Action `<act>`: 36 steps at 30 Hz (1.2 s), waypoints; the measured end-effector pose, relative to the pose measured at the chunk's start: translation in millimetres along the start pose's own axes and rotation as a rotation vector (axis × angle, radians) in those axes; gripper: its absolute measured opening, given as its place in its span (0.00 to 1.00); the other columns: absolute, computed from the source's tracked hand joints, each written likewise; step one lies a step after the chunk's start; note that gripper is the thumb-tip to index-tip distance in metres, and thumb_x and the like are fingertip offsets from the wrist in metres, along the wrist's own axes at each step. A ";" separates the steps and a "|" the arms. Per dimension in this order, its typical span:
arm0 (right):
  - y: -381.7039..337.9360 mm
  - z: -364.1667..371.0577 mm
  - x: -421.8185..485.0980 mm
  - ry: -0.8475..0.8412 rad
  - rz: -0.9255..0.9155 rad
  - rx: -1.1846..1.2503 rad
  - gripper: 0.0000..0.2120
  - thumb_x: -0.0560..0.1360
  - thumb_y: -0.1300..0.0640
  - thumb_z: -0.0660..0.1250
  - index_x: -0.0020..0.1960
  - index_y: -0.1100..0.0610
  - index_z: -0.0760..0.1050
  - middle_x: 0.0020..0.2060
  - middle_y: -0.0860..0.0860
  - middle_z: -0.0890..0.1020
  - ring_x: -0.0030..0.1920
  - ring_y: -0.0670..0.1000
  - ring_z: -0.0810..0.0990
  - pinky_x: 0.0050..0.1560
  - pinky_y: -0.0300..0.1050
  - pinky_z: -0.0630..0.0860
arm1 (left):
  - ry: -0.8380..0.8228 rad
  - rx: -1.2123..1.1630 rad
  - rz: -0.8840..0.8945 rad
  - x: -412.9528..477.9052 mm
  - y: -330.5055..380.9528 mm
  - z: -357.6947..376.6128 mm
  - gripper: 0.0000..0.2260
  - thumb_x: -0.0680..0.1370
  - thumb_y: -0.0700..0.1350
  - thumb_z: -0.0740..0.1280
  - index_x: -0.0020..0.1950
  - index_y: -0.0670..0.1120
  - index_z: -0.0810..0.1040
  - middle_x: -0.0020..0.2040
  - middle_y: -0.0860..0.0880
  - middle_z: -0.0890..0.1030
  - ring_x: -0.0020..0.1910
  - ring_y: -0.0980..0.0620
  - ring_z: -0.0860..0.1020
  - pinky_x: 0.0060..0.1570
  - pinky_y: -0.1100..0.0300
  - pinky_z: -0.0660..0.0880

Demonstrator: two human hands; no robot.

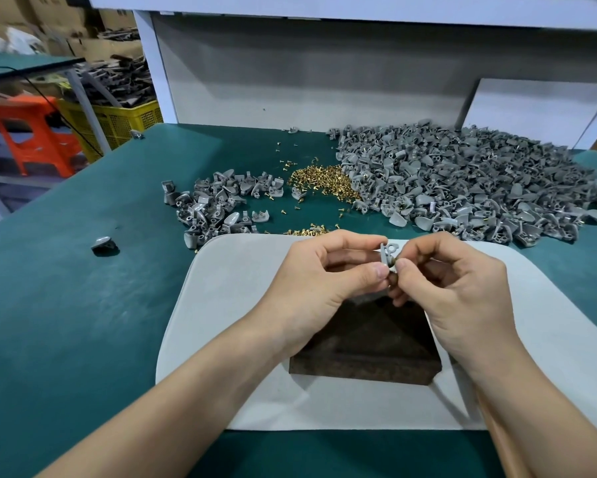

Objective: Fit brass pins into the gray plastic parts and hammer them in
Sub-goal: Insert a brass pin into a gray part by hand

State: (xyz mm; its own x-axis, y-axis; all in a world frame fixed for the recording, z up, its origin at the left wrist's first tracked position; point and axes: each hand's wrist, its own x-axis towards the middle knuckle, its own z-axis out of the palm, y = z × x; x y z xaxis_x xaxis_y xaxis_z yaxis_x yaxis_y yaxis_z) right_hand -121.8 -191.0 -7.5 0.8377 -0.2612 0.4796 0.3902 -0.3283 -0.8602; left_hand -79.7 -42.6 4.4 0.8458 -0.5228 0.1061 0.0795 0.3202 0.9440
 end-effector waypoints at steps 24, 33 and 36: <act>-0.7 -3.6 -1.3 -0.057 0.024 -0.020 0.03 0.67 0.62 0.68 0.35 0.56 0.76 0.26 0.55 0.80 0.24 0.51 0.78 0.29 0.41 0.77 | 0.010 0.048 -0.001 -0.1 -0.4 0.1 0.10 0.70 0.28 0.70 0.48 0.38 0.81 0.39 0.46 0.83 0.36 0.53 0.82 0.37 0.65 0.78; -2.7 -4.0 -1.3 -0.065 0.000 -0.008 0.07 0.69 0.64 0.69 0.35 0.54 0.76 0.28 0.54 0.80 0.25 0.50 0.79 0.30 0.41 0.79 | 0.015 0.109 0.044 -1.9 0.4 2.5 0.11 0.70 0.29 0.70 0.51 0.37 0.80 0.43 0.42 0.83 0.40 0.53 0.82 0.42 0.63 0.80; -4.1 -3.6 0.0 -0.053 0.056 0.151 0.05 0.70 0.61 0.66 0.37 0.55 0.78 0.29 0.54 0.81 0.28 0.50 0.81 0.32 0.40 0.79 | 0.011 0.009 0.037 -3.4 2.4 4.0 0.10 0.71 0.28 0.69 0.51 0.37 0.80 0.40 0.46 0.84 0.38 0.52 0.83 0.39 0.64 0.79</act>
State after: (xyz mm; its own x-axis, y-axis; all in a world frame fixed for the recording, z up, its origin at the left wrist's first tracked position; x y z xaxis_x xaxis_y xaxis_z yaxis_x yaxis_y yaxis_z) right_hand -124.7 -192.9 -3.4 0.8773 -0.2260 0.4235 0.3916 -0.1731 -0.9037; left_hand -84.5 -43.2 7.5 0.8536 -0.5023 0.1377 0.0431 0.3316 0.9424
